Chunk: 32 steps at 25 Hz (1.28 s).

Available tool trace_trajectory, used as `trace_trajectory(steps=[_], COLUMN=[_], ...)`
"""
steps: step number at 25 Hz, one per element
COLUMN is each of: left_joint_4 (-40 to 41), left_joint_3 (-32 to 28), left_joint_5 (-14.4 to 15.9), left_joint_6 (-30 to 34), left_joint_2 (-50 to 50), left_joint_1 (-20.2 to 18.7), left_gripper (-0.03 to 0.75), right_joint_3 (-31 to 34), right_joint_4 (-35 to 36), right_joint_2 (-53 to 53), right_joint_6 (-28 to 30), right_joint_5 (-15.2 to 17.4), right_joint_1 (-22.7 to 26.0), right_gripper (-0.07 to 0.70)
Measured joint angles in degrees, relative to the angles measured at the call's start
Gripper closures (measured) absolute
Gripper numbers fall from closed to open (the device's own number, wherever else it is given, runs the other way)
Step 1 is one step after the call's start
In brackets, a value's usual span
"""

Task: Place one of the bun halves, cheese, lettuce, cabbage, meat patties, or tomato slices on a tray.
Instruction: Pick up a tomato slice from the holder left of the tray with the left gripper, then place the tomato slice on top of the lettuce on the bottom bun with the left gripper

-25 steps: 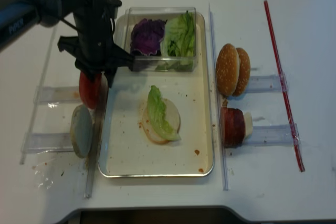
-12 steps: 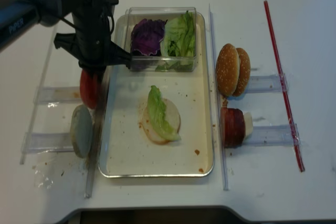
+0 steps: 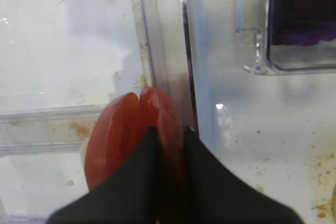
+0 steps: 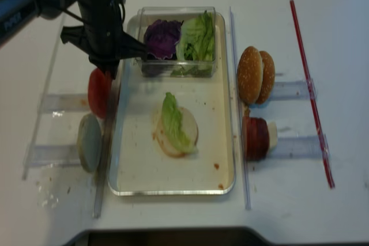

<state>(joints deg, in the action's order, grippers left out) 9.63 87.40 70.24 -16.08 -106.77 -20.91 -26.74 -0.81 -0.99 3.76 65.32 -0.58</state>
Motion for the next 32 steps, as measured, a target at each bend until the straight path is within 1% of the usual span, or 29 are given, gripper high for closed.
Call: trace_trajectory(steps=[7,11,16,19,23,26,32], left_joint_4=[-0.64,-3.13,-5.66,-9.22,-14.61,-14.36,-12.54], left_joint_3=[0.00,-0.13,-2.97,-5.34,-7.35,-7.35,-7.39], left_joint_5=[0.00,0.00,0.39,0.52,1.10,1.20,1.20], left_joint_6=[-0.90,-0.98,-0.98,0.25,3.97,5.31,5.31], left_joint_2=[5.70,9.98,16.10,19.74,23.68,24.46,23.64], left_joint_1=[0.00,0.00,0.00,0.00,0.00,0.00,0.00], left_gripper=[0.654,0.655,0.656,0.657,0.657,0.657,0.657], right_joint_3=[0.00,0.00,0.00,0.00,0.00,0.00,0.00], right_joint_4=[0.00,0.00,0.00,0.00,0.00,0.00,0.00], right_joint_2=[0.00,0.00,0.00,0.00,0.00,0.00,0.00], right_joint_6=[0.00,0.00,0.00,0.00,0.00,0.00,0.00], right_joint_5=[0.00,0.00,0.00,0.00,0.00,0.00,0.00], right_joint_1=[0.00,0.00,0.00,0.00,0.00,0.00,0.00], right_gripper=[0.176,0.176,0.176,0.176,0.176,0.176,0.176])
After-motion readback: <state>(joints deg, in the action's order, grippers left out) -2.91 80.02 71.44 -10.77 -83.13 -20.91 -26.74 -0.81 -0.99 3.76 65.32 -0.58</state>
